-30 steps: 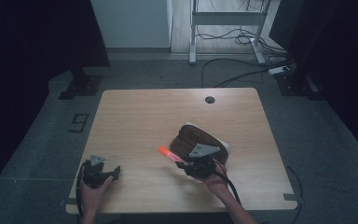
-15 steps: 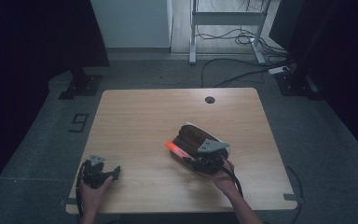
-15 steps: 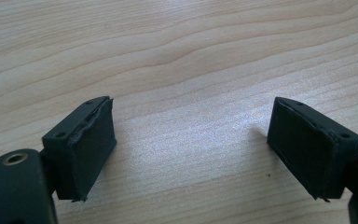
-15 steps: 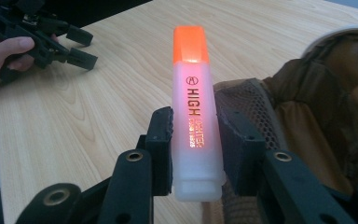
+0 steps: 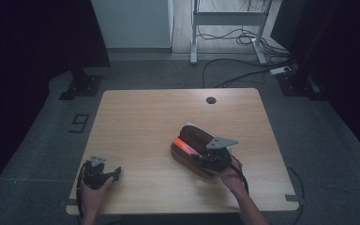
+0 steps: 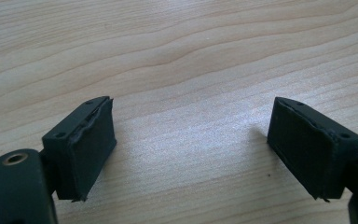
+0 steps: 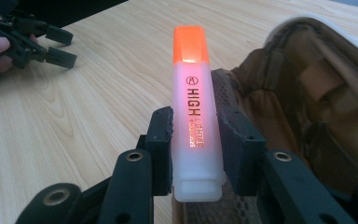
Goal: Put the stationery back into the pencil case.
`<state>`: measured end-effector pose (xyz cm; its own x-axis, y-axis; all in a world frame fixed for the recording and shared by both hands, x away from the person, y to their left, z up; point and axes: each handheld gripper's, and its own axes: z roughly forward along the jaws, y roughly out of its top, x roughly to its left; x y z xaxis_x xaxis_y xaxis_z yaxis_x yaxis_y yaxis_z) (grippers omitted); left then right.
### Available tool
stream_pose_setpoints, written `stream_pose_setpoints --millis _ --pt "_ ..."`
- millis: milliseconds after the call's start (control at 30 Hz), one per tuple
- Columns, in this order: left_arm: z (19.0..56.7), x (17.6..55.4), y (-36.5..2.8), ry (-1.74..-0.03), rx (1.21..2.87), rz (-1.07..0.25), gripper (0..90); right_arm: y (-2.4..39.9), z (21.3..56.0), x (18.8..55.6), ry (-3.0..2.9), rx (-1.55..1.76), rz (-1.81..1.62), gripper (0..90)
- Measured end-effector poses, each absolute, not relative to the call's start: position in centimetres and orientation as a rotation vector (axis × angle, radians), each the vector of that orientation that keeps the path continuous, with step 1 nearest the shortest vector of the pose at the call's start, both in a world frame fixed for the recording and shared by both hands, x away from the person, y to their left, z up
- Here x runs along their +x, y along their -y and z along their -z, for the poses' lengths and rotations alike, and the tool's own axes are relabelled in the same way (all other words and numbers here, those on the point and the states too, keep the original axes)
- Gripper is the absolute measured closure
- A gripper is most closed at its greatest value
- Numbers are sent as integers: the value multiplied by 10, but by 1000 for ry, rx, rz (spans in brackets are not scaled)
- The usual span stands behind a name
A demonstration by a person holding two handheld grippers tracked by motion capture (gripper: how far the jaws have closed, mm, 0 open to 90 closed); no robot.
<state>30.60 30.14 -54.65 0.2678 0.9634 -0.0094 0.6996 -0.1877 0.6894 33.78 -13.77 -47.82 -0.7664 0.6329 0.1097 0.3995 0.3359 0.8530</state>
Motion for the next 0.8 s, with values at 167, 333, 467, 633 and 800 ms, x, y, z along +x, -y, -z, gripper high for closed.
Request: stream_pose_setpoints --millis 167,333,467,633,800 --pt "546 306 -302 -1496 1962 -587 148 145 477 340 -2352 941 -1394 653" --pt "546 306 -301 -1496 1961 -588 148 153 476 343 -2337 958 -1393 653" --pt "546 306 -301 -1496 1961 -587 148 158 475 345 -2334 965 -1384 653" --pt "546 306 -302 -1496 1962 -588 148 166 475 348 -2324 987 -1373 653" --pt "546 306 -301 -1496 1962 -588 148 172 475 350 -2321 1000 -1365 653"
